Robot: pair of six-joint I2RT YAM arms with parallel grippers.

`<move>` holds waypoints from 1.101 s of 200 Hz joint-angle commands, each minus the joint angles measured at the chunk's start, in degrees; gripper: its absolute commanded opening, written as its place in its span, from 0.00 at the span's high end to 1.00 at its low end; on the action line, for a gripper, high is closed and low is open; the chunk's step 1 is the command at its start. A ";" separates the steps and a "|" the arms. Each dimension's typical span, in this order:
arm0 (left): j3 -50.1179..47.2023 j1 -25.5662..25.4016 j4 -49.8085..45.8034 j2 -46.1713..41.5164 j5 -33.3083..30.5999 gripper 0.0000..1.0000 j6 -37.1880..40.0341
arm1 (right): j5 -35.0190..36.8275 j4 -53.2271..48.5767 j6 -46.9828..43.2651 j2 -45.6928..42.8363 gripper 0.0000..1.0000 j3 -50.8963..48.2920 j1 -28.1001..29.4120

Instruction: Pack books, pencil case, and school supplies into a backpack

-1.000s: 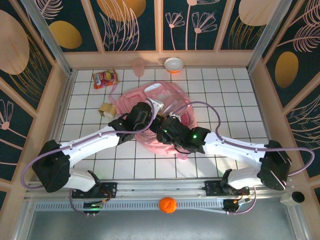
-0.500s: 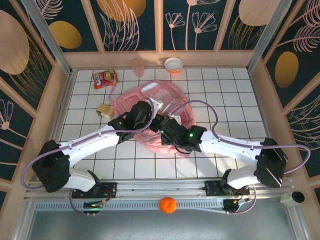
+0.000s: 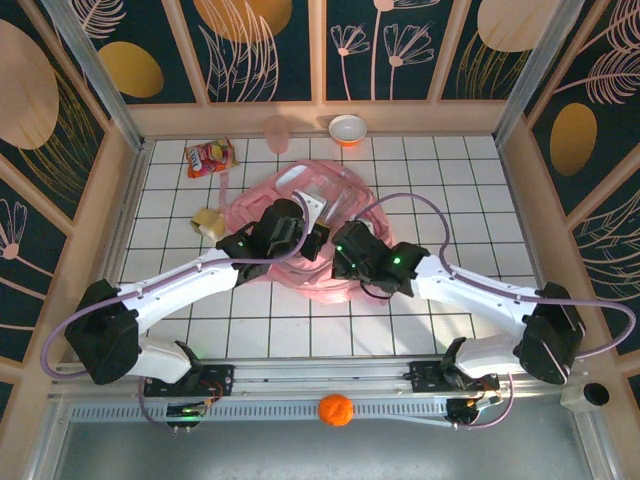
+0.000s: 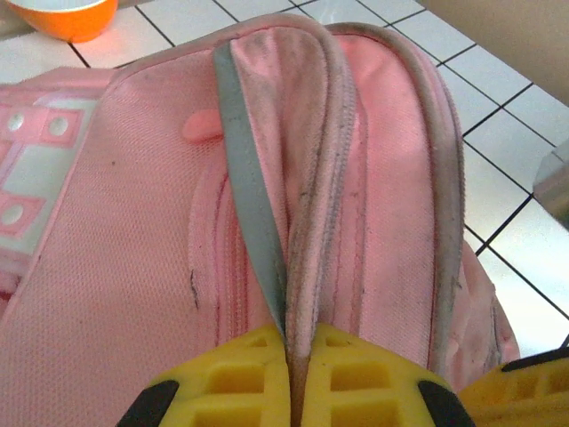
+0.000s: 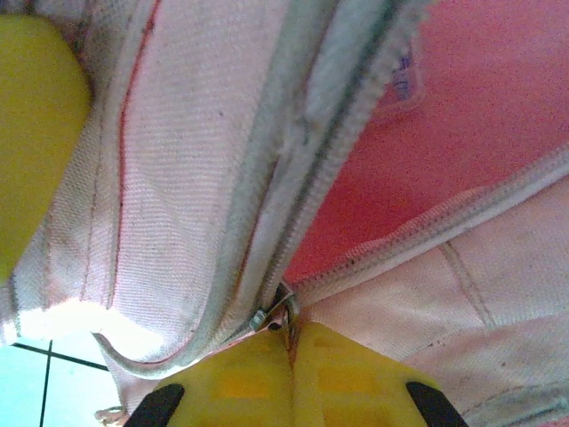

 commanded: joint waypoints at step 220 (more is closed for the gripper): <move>1.03 0.90 -5.15 -1.26 8.13 1.00 20.45 | -2.90 -2.89 -22.55 -4.56 1.00 -1.75 -11.00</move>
